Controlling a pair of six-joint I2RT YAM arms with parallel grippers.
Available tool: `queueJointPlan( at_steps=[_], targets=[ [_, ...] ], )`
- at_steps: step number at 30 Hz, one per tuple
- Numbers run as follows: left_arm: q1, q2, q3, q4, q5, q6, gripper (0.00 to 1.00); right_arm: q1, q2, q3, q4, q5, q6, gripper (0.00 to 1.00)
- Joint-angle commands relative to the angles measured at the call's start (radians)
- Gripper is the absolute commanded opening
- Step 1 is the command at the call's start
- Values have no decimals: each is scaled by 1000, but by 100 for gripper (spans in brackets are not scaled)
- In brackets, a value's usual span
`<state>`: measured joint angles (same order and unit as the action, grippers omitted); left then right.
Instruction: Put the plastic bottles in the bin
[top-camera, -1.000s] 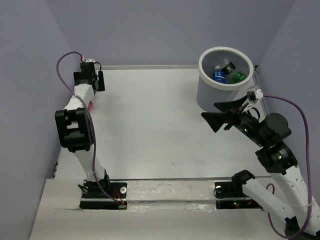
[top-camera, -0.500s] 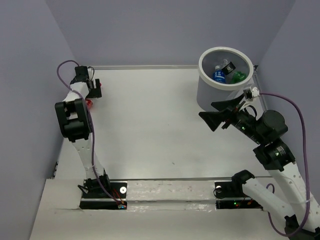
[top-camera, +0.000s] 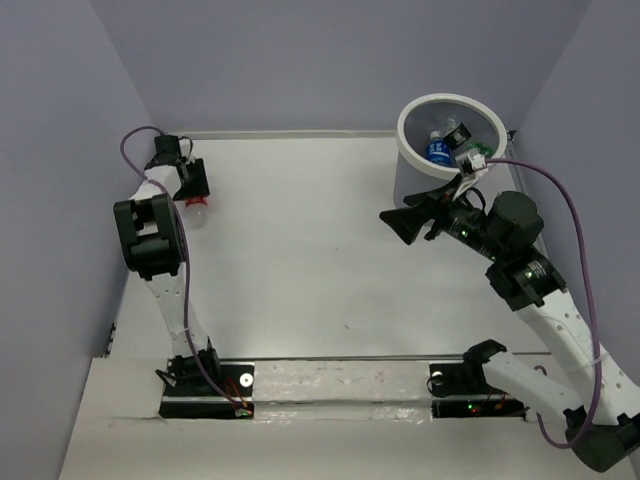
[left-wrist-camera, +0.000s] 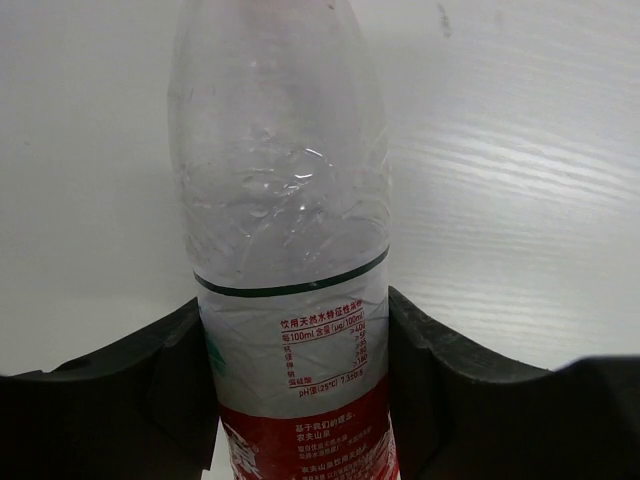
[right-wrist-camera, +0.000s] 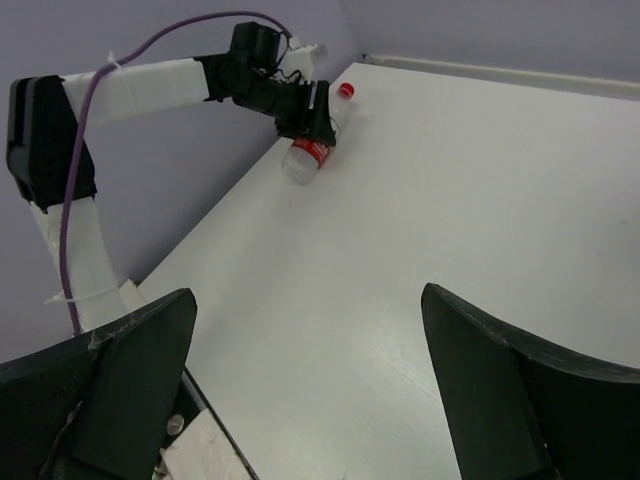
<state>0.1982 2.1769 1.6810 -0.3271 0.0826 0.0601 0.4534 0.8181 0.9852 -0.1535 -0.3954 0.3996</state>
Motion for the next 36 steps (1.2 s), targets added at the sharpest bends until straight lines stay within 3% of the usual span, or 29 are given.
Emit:
queueJointPlan(
  at_steps=[1,4,7,8,9,14,17,19,26,33,36],
  targets=[
    [-34,-288,-107,173,285,-116,44,10,64,43,98,-55,39,99],
    [-83,-424,-145,235,419,-176,44,10,107,64,104,-57,41,95],
    [-190,-543,-201,319,508,-222,44,10,183,131,74,-100,32,100],
    [-269,-567,-226,360,517,-229,44,10,222,174,65,-103,25,100],
    [-270,-595,-227,361,522,-239,44,10,222,190,65,-97,25,100],
    [-492,-729,-358,497,563,-307,44,10,315,262,80,-68,54,100],
    [-620,-761,-395,528,545,-315,45,10,342,274,135,-111,80,100],
    [-695,-770,-408,543,533,-321,44,10,332,279,143,-51,81,100],
    [-851,-769,-409,580,507,-297,45,10,332,261,132,17,59,100],
    [-918,-767,-400,571,503,-247,45,10,319,193,182,110,100,100],
    [-931,-775,-408,571,506,-238,45,10,296,158,250,115,133,92]
  ],
)
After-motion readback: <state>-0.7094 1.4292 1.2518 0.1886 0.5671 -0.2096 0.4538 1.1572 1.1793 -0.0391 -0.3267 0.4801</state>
